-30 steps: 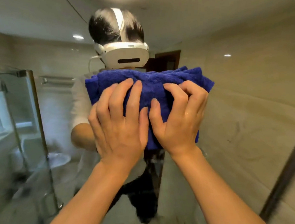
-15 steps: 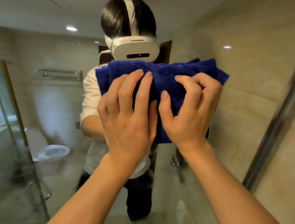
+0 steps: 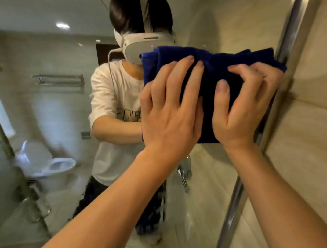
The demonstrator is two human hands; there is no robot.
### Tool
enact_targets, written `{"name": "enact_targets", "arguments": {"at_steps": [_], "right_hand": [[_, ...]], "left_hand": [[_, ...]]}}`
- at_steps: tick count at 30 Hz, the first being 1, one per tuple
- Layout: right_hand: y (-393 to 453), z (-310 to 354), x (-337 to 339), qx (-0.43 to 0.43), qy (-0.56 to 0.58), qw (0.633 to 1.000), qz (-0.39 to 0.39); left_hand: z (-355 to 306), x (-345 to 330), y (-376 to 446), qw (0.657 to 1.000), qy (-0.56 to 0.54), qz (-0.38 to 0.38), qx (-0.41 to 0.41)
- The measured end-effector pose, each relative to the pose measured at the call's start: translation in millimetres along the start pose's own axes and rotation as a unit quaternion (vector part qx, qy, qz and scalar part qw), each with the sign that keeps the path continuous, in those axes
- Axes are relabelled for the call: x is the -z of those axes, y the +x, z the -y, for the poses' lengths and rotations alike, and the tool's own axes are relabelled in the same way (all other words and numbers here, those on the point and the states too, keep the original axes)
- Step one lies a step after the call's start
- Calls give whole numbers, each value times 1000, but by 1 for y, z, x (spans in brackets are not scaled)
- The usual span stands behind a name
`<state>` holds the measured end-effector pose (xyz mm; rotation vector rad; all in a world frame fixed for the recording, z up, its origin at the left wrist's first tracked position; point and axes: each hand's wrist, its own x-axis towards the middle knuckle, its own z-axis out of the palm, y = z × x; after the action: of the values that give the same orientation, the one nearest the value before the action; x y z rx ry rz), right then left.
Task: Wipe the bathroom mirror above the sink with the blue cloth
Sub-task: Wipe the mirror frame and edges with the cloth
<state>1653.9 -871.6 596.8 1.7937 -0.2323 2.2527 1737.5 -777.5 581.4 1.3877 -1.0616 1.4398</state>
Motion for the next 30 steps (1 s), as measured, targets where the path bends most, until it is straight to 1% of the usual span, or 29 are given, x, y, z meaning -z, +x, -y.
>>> {"name": "enact_targets", "arguments": {"at_steps": [5, 16, 19, 30], "right_hand": [[1, -26, 17, 0, -28, 1000, 0], [-23, -24, 21, 4, -23, 1000, -12], [-30, -17, 21, -8, -31, 999, -8], [-56, 16, 6, 10, -39, 999, 10]], "left_hand": [[-26, -12, -3, 1000, -18, 19, -11], [-23, -11, -32, 999, 2, 25, -30], [-19, -10, -41, 999, 7, 21, -30], [14, 9, -69, 1000, 7, 13, -11]]}}
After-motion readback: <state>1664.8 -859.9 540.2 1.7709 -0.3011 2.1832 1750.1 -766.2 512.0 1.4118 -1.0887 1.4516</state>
